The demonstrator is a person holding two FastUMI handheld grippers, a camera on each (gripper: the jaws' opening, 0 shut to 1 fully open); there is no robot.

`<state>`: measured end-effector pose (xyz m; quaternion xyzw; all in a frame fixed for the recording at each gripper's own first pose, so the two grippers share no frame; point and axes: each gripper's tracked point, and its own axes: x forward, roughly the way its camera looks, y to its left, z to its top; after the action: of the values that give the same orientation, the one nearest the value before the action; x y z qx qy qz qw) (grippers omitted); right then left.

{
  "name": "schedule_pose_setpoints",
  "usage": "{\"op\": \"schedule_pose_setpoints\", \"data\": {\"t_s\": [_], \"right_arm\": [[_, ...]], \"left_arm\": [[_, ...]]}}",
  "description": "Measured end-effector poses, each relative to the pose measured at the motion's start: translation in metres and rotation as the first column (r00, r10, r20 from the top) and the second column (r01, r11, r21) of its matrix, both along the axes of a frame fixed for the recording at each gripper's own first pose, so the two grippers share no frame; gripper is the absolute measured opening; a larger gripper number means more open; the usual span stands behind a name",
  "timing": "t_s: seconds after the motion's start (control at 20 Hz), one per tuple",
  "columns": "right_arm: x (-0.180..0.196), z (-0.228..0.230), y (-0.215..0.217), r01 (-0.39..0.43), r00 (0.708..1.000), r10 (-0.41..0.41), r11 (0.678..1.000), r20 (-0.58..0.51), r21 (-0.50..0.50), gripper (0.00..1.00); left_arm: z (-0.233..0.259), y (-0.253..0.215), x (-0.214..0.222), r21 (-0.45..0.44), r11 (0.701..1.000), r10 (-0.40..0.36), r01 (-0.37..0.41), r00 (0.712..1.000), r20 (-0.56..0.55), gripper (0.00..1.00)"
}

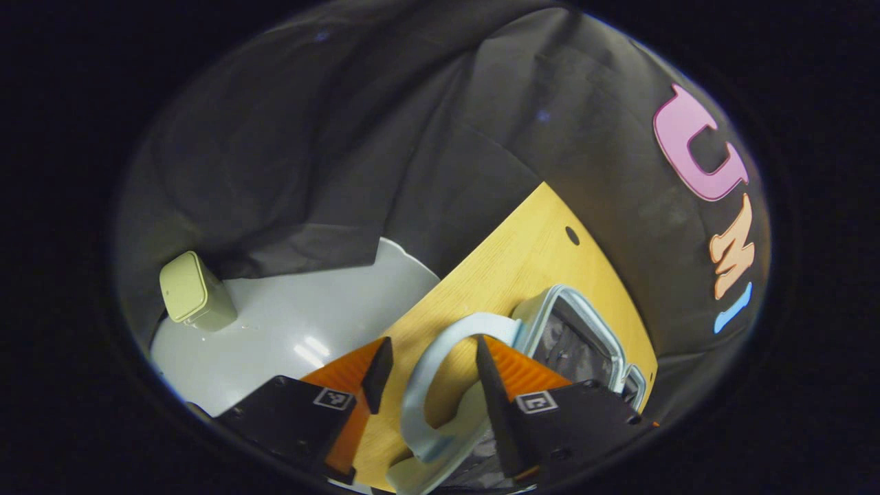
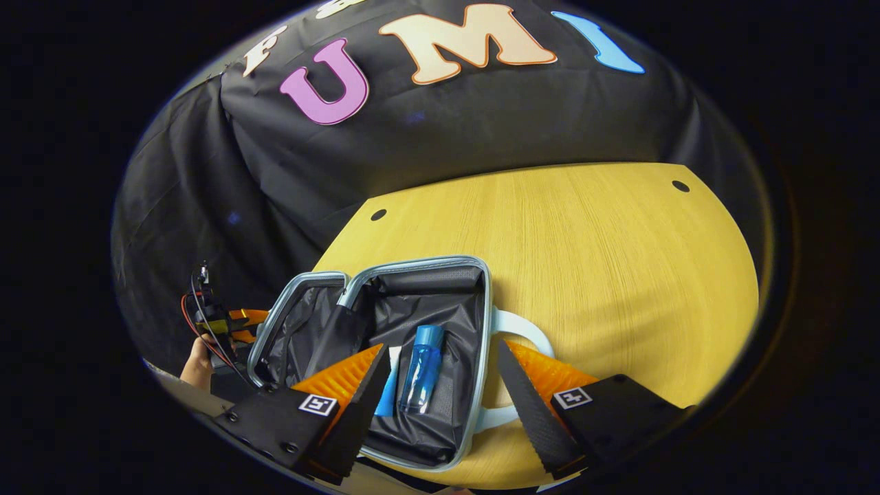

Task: First open the suitcase, pack the skin care products into it, and then close the suitcase.

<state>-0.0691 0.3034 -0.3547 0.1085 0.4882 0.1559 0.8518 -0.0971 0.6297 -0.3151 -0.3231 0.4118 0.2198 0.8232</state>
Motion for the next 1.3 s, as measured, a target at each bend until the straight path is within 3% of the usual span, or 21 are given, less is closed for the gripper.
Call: {"op": "schedule_pose_setpoints", "data": {"t_s": [0.1, 0.15, 0.2, 0.3, 0.35, 0.4, 0.55, 0.65, 0.7, 0.75, 1.05, 1.3], "right_arm": [[0.001, 0.002, -0.003, -0.008, 1.0, 0.008, 1.0, 0.012, -0.007, 0.93], [0.001, 0.005, -0.005, -0.012, 1.0, 0.013, 1.0, 0.021, -0.012, 0.98], [0.001, 0.007, -0.007, -0.017, 0.999, 0.017, 1.0, 0.031, -0.017, 0.98], [0.001, 0.01, -0.007, -0.031, 0.998, 0.032, 0.999, 0.051, -0.018, 0.92], [0.001, 0.011, -0.007, -0.042, 0.998, 0.042, 0.999, 0.056, -0.018, 0.98], [-0.001, 0.012, -0.007, -0.051, 0.997, 0.052, 0.999, 0.061, -0.019, 0.93], [-0.004, 0.023, -0.01, -0.083, 0.993, 0.083, 0.997, 0.087, -0.013, 0.93], [-0.009, 0.026, -0.011, -0.106, 0.989, 0.106, 0.994, 0.102, -0.007, 0.98], [-0.012, 0.026, -0.012, -0.12, 0.987, 0.12, 0.993, 0.108, -0.005, 0.93], [-0.012, 0.027, -0.014, -0.133, 0.984, 0.132, 0.991, 0.117, -0.004, 0.98], [-0.009, 0.052, -0.042, -0.192, 0.958, 0.19, 0.981, 0.216, -0.012, 0.98], [0.004, 0.082, -0.075, -0.221, 0.915, 0.226, 0.974, 0.335, -0.055, 0.98]], "left_arm": [[-0.005, 0.0, -0.006, 0.017, 1.0, -0.018, 0.019, 0.999, -0.047, 0.33], [0.0, -0.002, -0.006, 0.035, 0.999, -0.039, 0.04, 0.998, -0.043, 0.17], [0.008, -0.002, -0.003, 0.062, 0.995, -0.07, 0.072, 0.997, -0.036, 0.18], [0.022, -0.01, -0.002, 0.116, 0.985, -0.126, 0.131, 0.991, -0.049, 0.09], [0.029, -0.012, -0.001, 0.146, 0.977, -0.147, 0.153, 0.988, -0.047, 0.05], [0.041, -0.011, 0.001, 0.175, 0.971, -0.159, 0.163, 0.987, -0.038, 0.04], [0.077, -0.018, 0.004, 0.221, 0.96, -0.176, 0.174, 0.984, -0.008, 0.04], [0.102, -0.03, 0.01, 0.254, 0.951, -0.192, 0.179, 0.981, 0.026, 0.04], [0.116, -0.037, 0.01, 0.277, 0.944, -0.199, 0.182, 0.979, 0.037, 0.04], [0.132, -0.045, 0.015, 0.306, 0.932, -0.221, 0.193, 0.974, 0.057, 0.04], [0.211, -0.115, 0.036, 0.445, 0.851, -0.35, 0.278, 0.933, 0.086, 0.04], [0.25, -0.188, 0.048, 0.503, 0.803, -0.433, 0.32, 0.893, 0.122, 0.03]]}}
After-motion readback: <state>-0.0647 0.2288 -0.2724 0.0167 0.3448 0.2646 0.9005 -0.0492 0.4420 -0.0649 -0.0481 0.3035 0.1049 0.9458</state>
